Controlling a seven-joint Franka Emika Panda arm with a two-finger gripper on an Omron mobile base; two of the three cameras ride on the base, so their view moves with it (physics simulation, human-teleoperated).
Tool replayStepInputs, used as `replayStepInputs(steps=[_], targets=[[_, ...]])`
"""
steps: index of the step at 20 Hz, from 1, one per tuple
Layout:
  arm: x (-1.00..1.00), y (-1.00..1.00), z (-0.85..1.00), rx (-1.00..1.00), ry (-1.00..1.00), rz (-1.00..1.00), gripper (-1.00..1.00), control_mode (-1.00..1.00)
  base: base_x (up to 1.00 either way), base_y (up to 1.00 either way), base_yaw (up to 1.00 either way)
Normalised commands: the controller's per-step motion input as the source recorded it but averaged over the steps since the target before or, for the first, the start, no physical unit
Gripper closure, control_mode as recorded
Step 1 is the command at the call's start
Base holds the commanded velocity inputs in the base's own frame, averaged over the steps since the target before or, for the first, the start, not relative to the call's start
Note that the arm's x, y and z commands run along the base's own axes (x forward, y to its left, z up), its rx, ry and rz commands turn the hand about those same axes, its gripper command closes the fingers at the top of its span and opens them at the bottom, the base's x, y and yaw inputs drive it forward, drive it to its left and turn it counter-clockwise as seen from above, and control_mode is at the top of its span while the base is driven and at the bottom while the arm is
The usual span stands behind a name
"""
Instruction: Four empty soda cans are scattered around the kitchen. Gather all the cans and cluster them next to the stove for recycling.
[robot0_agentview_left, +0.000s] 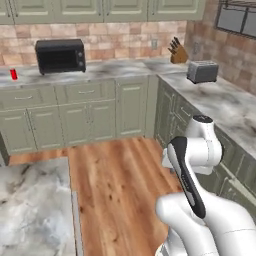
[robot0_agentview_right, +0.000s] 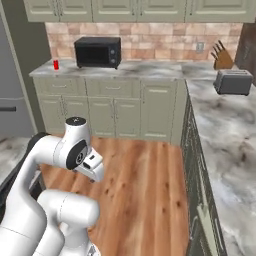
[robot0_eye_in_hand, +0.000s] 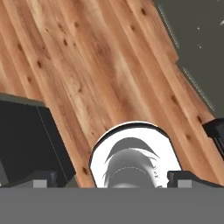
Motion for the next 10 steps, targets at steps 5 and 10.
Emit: replayStepInputs(steps=[5,10], targets=[[0.00,0.00,0.00,0.00,0.00,0.00,-1.00,1.00,1.00,0.01,0.15],[0.00,0.00,0.00,0.00,0.00,0.00,-1.00,1.00,1.00,0.01,0.12]])
